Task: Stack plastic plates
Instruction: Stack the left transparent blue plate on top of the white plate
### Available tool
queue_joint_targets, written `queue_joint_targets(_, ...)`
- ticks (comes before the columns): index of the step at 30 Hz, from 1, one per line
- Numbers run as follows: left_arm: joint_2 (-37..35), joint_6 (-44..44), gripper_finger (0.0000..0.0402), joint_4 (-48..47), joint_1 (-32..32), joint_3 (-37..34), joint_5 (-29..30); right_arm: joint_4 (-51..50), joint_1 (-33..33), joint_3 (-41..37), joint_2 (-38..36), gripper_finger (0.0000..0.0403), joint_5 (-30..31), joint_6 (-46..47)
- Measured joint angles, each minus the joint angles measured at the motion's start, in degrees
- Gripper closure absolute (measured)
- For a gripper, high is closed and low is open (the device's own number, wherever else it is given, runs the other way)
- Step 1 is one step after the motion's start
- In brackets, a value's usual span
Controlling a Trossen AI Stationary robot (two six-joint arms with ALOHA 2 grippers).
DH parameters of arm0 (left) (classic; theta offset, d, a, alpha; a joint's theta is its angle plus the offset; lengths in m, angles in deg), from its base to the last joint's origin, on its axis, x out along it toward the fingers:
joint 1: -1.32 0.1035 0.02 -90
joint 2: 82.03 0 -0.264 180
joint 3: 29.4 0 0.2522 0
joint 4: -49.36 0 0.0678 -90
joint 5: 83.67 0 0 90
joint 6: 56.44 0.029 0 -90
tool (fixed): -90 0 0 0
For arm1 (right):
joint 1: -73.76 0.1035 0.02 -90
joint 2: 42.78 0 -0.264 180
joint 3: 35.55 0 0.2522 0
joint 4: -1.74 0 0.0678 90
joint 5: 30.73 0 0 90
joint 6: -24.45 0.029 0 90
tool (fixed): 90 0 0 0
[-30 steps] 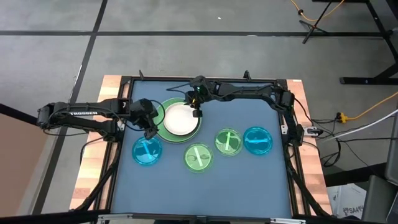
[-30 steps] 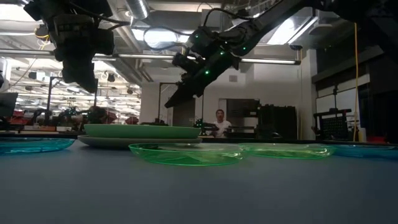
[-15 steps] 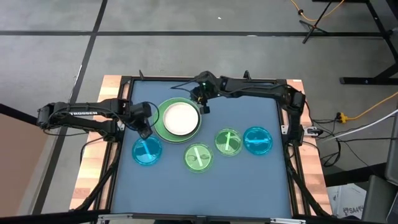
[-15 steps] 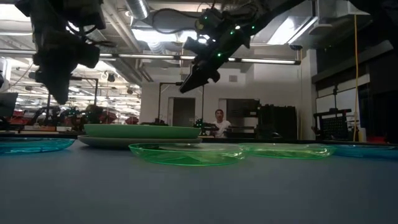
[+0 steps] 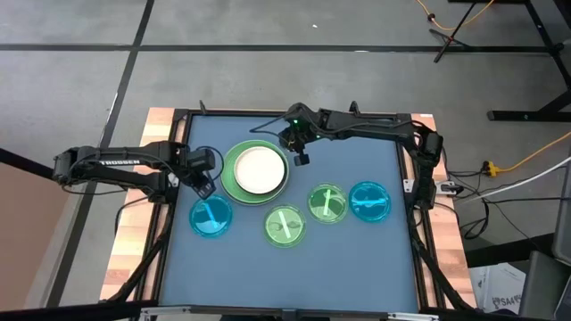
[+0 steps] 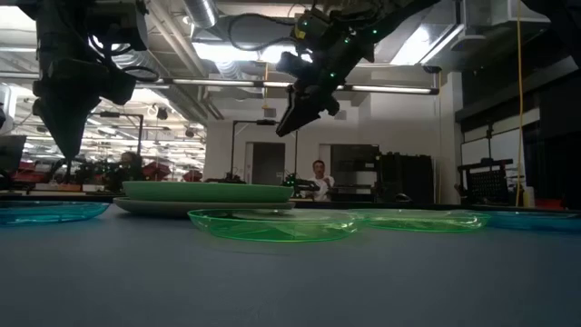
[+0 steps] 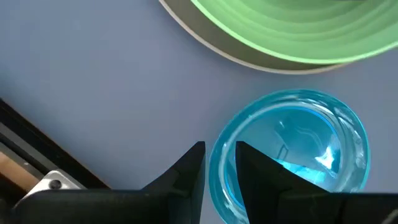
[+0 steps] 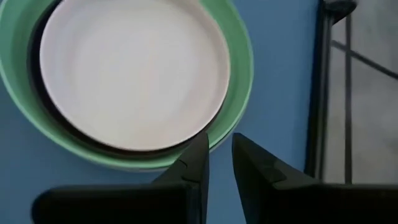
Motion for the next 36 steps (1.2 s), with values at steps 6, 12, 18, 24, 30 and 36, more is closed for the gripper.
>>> queue_joint_targets(6, 0.1, -0.01, 0.0319, 0.29, 0.01, 0.0, 1.41, 1.1, 0.0, -1.93, 0.04, 0.0343, 0.0, -0.02)
queue_joint_targets(12, 0.1, 0.8, 0.0319, 2.01, 0.01, -1.78, 0.85, 1.16, -0.01, -3.44, 0.09, 0.0343, 0.0, -0.02)
queue_joint_targets(18, 0.1, 3.48, 0.0319, 7.66, -0.01, -8.09, -3.23, 1.9, 0.0, -3.57, 0.11, 0.0343, 0.0, -0.04)
queue_joint_targets(24, 0.1, 3.42, 0.0319, 10.79, -0.01, -10.65, -5.61, 2.88, 0.0, -3.57, 0.11, 0.0343, -0.02, -0.06)
queue_joint_targets(30, 0.1, 3.03, 0.0319, 11.15, -0.01, -10.75, -5.54, 2.95, 0.0, -3.57, 0.11, 0.0343, -0.02, -0.07)
queue_joint_targets(36, 0.1, 2.98, 0.0319, 11.15, -0.01, -10.75, -5.47, 2.95, 0.0, -3.57, 0.11, 0.0343, -0.02, -0.06)
